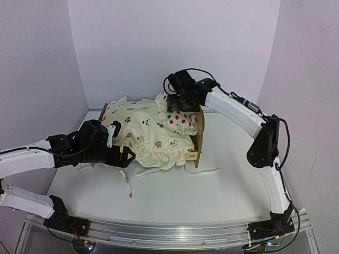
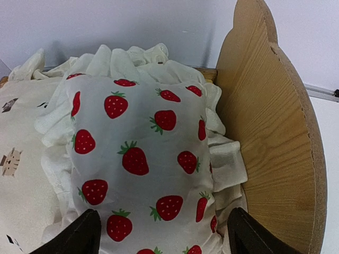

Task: Set up the pet bed

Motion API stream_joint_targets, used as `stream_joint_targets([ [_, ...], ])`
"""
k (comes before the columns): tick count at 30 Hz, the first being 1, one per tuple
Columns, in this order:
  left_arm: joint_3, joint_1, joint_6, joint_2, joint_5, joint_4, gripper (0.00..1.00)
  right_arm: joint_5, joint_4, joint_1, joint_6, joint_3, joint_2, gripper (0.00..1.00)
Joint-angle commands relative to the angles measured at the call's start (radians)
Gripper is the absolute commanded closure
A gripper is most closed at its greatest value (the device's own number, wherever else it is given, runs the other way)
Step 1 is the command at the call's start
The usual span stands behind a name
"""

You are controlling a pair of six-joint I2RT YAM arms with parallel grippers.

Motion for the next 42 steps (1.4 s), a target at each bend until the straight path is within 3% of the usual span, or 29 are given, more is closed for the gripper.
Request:
stream_joint_targets([
  [1, 0.004, 0.004, -0.002, -0.005, 0.001, 0.027, 0.04, 0.001, 0.019, -0.002, 0.031, 0.060, -0.076, 0.16],
  [10, 0.037, 0.005, 0.016, 0.010, -0.024, 0.017, 0.04, -0.142, 0.148, 0.011, -0.022, -0.001, -0.190, 0.11],
  [16, 0.112, 0.004, 0.055, 0.017, -0.072, -0.026, 0.02, -0.302, 0.228, 0.014, -0.076, -0.158, -0.310, 0.06],
  [20, 0.207, 0.003, 0.101, 0.013, -0.114, -0.099, 0.00, -0.329, 0.295, 0.014, -0.137, -0.421, -0.480, 0.02],
  [22, 0.255, 0.004, 0.122, 0.009, -0.159, -0.135, 0.00, -0.311, 0.363, 0.015, -0.174, -0.632, -0.601, 0.02],
  [26, 0.310, 0.004, 0.159, -0.009, -0.242, -0.188, 0.00, -0.220, 0.473, 0.014, -0.220, -0.987, -0.847, 0.02],
  [31, 0.320, 0.006, 0.169, -0.059, -0.381, -0.217, 0.00, -0.115, 0.479, 0.014, -0.204, -1.295, -1.136, 0.02],
  [37, 0.317, 0.006, 0.180, -0.094, -0.497, -0.292, 0.00, 0.002, 0.475, 0.014, -0.188, -1.571, -1.433, 0.02],
  [42, 0.300, 0.006, 0.097, -0.101, -0.521, -0.390, 0.00, 0.058, 0.439, 0.014, -0.187, -1.694, -1.599, 0.02],
])
